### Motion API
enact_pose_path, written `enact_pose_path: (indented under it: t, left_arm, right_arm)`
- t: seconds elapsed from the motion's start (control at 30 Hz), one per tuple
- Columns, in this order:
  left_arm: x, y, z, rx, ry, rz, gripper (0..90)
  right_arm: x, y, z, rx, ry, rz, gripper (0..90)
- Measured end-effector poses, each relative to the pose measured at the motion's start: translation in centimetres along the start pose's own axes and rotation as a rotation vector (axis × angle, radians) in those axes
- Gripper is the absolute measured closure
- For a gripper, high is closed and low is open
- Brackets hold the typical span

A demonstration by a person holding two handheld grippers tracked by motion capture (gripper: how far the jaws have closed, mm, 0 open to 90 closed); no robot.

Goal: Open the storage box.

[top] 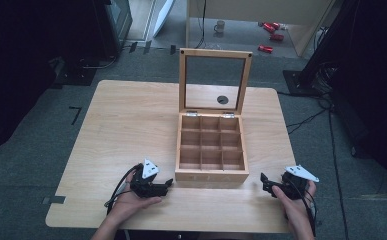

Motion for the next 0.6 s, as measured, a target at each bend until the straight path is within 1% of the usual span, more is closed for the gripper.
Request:
enact_pose_path:
  t: [0.1,0.2,0.33,0.6]
  left_arm:
    - [0.0,0.0,0.0,-0.001,0.000,-0.001,22.6]
    - [0.0,0.0,0.0,-0.001,0.000,-0.002,22.7]
    - [0.0,0.0,0.0,0.002,-0.001,-0.004,23.1]
    - [0.0,0.0,0.0,0.000,-0.001,-0.006,23.1]
  right_arm:
    - [0.1,-0.2,1.1,0.019,0.032,0.020,1.0]
    - [-0.1,-0.4,2.0,0.063,0.067,0.047,0.6]
    - [-0.2,-0.5,2.2,0.048,0.077,0.046,0.4]
    - [-0.2,-0.4,2.2,0.047,0.080,0.045,0.0]
Point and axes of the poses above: each handheld gripper's, and its own axes: x roughly backward along the jaws, z roughly out of its underside, y roughly to its left, the point moved 8 cm from there along -x, roughly forward along the jaws, and after that the axes turned 10 degrees about -y, right-handed, at the moved point
